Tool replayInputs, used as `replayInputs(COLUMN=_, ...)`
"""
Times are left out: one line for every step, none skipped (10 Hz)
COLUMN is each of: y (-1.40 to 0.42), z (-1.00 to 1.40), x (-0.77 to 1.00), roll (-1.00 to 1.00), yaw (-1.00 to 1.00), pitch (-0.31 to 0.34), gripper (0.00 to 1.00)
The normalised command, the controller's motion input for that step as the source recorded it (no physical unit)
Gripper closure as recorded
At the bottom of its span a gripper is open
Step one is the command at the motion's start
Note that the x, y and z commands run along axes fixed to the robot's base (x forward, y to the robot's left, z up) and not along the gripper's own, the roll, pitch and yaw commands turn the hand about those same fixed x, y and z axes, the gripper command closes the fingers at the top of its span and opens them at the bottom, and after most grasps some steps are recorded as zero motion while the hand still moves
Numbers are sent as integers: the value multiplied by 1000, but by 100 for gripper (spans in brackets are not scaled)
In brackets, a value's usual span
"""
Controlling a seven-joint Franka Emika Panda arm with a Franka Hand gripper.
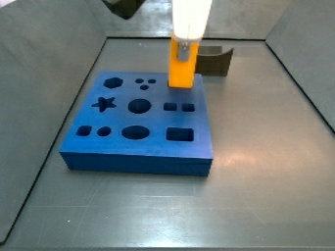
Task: Insert the arch object.
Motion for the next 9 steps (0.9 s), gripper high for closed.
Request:
replayInputs(y=0, z=-306, x=89, roll=-154, yaw=0, pitch=0, gripper=100)
replayInputs(y=0, z=-320, x=17, roll=-156, yaw=0, pitch=0, gripper=100)
replayInputs(y=0, z=-411, x=11, roll=-160, yaw=0, pitch=-19, gripper=100)
replayInputs(y=0, z=-500, x=17, roll=-133, yaw=0, pitch=-46, gripper=100)
replayInputs(y=-3, z=-546, x=0, roll=-103, yaw=309, pitch=-104, gripper=100)
replayInputs(y=-114, z=-491, x=0, roll=0, yaw=714, pitch=-124, gripper=100)
replayInputs(y=-231, z=-463, x=0, roll=0, yaw=726, pitch=-83, gripper=100)
replayInputs(y=-311, z=-369, x=71, roll=0, yaw=554, pitch=-14, gripper=100)
replayInputs(y=-260, z=-246, x=0, roll=0, yaw=217, pitch=-60, gripper=100)
